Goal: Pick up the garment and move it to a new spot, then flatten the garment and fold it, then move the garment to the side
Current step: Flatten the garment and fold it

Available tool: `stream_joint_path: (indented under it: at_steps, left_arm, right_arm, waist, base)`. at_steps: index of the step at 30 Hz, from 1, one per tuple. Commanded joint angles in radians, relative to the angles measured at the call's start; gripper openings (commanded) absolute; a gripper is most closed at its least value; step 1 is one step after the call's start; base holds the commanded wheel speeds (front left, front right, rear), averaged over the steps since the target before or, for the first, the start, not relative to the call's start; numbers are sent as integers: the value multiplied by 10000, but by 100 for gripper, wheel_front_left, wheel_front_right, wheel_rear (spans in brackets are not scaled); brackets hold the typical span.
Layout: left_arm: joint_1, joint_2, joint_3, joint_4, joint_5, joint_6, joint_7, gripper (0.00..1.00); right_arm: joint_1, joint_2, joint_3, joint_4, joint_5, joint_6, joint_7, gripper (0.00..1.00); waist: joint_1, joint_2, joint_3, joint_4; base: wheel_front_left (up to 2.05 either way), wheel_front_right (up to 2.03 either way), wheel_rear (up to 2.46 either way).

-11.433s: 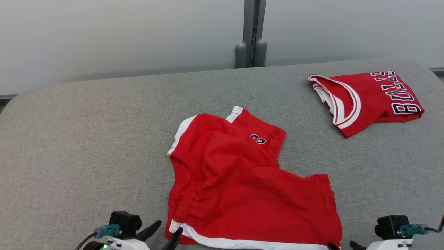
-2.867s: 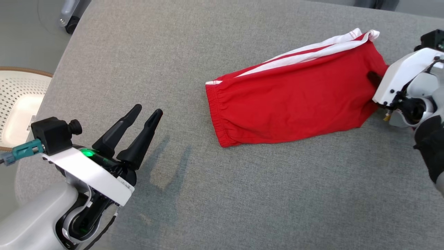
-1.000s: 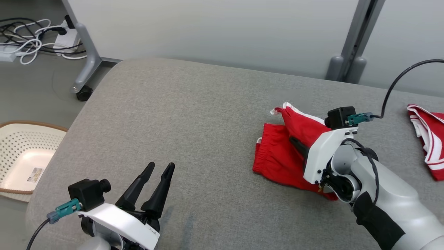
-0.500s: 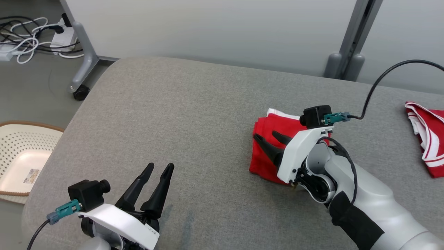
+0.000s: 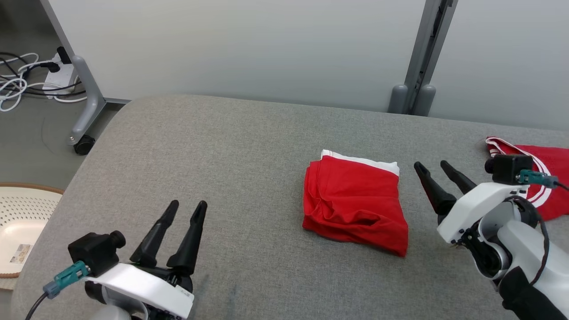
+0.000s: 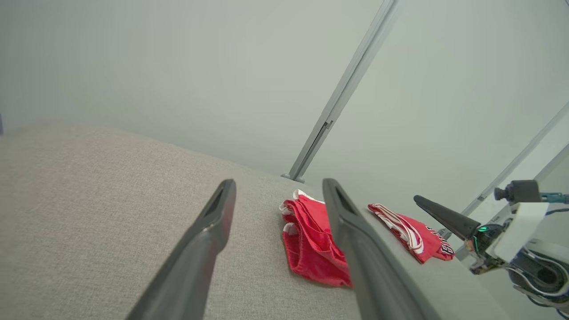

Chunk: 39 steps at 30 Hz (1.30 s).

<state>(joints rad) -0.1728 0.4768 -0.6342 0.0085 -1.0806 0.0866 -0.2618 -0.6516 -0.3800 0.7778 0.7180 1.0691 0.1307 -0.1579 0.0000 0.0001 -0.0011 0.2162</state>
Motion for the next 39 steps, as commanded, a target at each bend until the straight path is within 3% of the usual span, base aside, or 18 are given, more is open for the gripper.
stream_joint_path:
  at_steps: [1, 5, 14, 15, 16, 18, 19, 30, 35, 39]
  left_arm:
    - [184, -2, 306, -22, 519, 123, -21, 100]
    - [457, -305, 881, -60, 1401, 112, -24, 100]
    - [840, -918, 1487, 288, 2427, -270, -26, 100]
    - [838, -972, 1504, 345, 2475, -336, -27, 100]
    - [820, -1012, 1515, 387, 2504, -367, -25, 100]
    - [806, -1048, 1565, 491, 2576, -439, -27, 100]
    - [805, -1073, 1593, 534, 2589, -463, -27, 100]
    - [872, -1205, 1777, 791, 2729, -582, -26, 100]
    - [1098, -1215, 1947, 743, 2805, -537, -26, 100]
    - [1270, -1207, 2027, 666, 2855, -518, -25, 100]
  right_arm:
    - [169, 175, -44, 178, -238, 2, -219, 100]
    - [276, 610, -30, 882, -877, 2, -504, 100]
    - [182, 2620, -136, 3124, -1718, 2, -657, 100]
    - [222, 2793, -103, 3273, -1712, 2, -583, 87]
    - [260, 2935, -41, 3354, -1724, 2, -521, 47]
    - [340, 3129, 153, 3377, -1702, 2, -365, 8]
    - [387, 3191, 283, 3309, -1661, 2, -270, 0]
    - [604, 3238, 1734, 1443, -946, 2, -164, 0]
    - [431, 3082, 1623, 971, -1279, 2, -777, 7]
    - [590, 2522, 1095, 276, -1578, 2, -1000, 0]
  waist:
    - [0, -1, -4, 5]
    - [0, -1, 42, 87]
    - [0, -1, 69, 628]
    - [0, -1, 64, 696]
    - [0, -1, 64, 761]
    - [0, -1, 64, 864]
    - [0, -1, 64, 903]
    - [0, -1, 11, 773]
    - [0, -1, -147, 135]
    - [0, -1, -208, -388]
  base:
    - [0, 0, 0]
    - [0, 0, 0]
    - [0, 0, 0]
    - [0, 0, 0]
    - [0, 0, 0]
    - [0, 0, 0]
    - [0, 0, 0]
    - [0, 0, 0]
    - [0, 0, 0]
    - [0, 0, 0]
